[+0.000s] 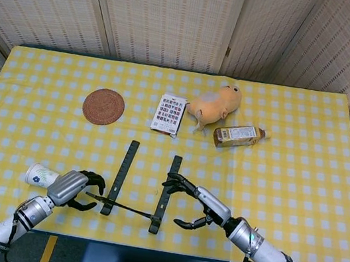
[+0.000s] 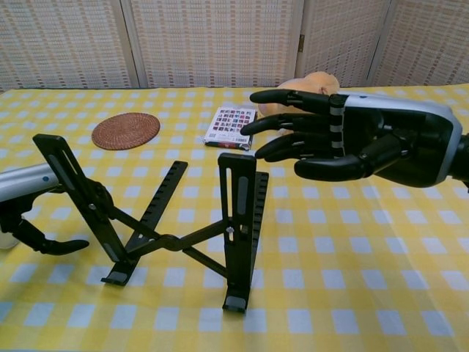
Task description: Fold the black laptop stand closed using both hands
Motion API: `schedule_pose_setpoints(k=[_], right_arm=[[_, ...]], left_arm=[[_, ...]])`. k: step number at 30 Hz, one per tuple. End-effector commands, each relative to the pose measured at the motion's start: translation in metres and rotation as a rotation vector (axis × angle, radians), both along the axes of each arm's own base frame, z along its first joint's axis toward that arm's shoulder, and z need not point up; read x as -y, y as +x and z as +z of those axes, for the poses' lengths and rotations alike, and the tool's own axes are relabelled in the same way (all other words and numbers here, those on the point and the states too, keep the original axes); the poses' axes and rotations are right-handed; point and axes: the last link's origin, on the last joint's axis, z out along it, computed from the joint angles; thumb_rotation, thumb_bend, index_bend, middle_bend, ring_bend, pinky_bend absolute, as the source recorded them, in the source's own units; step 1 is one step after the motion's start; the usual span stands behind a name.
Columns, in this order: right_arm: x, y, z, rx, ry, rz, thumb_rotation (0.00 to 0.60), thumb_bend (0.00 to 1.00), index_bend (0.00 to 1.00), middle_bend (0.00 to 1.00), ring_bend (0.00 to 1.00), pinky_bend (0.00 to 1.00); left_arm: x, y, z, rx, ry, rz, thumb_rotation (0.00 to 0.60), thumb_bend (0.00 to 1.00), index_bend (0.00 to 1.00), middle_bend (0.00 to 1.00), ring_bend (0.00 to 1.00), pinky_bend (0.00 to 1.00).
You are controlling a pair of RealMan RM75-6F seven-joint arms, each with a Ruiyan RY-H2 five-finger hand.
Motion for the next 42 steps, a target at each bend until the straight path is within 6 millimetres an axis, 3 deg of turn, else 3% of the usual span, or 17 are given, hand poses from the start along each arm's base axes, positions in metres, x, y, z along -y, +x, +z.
schedule_pose_setpoints(k=[1, 31, 42], right_arm=[[0.0001, -0.0019, -0.0006, 0.001, 0.002, -0.007, 0.6, 0.34, 0.0, 0.18, 0.21, 0.11], [-0.0005, -0.0074, -0.0013, 0.004, 0.005, -0.017, 0.6, 0.34, 0.0, 0.18, 0.2, 0.11], [-0.0019, -0.008, -0.0017, 0.003, 0.005, -0.018, 0.6, 0.34, 0.0, 0.18, 0.2, 0.11]], left_arm=[[0.0014, 0.0036, -0.0027, 0.011, -0.007, 0.001, 0.6, 0.36, 0.52, 0.39, 0.34, 0.36], [0.0038, 0.0061, -0.008, 0.023, -0.011, 0.023, 0.6, 0.44, 0.56, 0.4, 0.35, 0.36], [0.005, 0.0046, -0.0099, 0.027, -0.019, 0.029, 0.6, 0.45, 0.53, 0.4, 0.35, 0.36]])
